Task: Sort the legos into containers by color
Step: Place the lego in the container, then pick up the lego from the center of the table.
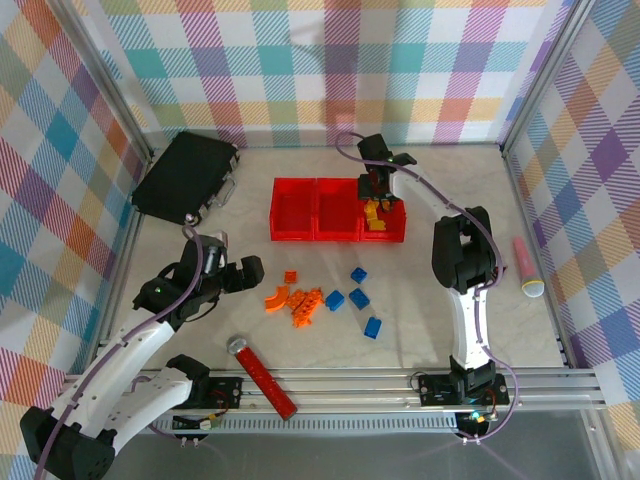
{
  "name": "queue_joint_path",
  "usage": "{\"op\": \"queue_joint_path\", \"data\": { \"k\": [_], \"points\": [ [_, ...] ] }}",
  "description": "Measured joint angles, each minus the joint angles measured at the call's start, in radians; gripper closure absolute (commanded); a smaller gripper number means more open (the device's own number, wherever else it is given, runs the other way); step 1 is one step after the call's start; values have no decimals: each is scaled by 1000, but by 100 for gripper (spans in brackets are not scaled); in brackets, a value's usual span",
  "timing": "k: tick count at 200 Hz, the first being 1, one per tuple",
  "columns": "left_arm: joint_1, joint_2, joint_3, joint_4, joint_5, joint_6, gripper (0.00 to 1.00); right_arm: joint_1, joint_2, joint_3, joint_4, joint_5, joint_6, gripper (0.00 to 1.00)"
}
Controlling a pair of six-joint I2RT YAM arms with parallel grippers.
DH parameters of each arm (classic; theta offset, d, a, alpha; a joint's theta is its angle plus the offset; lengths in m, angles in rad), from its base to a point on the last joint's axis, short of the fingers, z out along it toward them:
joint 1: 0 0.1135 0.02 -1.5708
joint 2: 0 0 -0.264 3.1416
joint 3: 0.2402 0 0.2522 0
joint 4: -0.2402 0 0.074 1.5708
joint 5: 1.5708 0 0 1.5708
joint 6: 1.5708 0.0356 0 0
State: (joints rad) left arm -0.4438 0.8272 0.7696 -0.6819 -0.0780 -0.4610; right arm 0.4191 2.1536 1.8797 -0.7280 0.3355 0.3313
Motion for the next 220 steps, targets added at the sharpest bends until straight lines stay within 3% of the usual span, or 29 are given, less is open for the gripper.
{"op": "queue_joint_path", "data": {
  "k": [48, 101, 178, 220],
  "points": [
    [-17, 17, 0, 21, 37, -3, 0, 0, -93, -54, -36, -25, -10, 22],
    [-161, 163, 35, 37, 32, 7, 0, -1, -475, -190, -78, -95, -3, 20],
    [-322, 533, 320, 47, 48, 93, 0, -1, -928, -803, -78, -139, 55, 15],
    [-392, 777, 511, 13, 79, 176, 0, -1, -1137, -996, -77, -109, 89, 14]
  ]
}}
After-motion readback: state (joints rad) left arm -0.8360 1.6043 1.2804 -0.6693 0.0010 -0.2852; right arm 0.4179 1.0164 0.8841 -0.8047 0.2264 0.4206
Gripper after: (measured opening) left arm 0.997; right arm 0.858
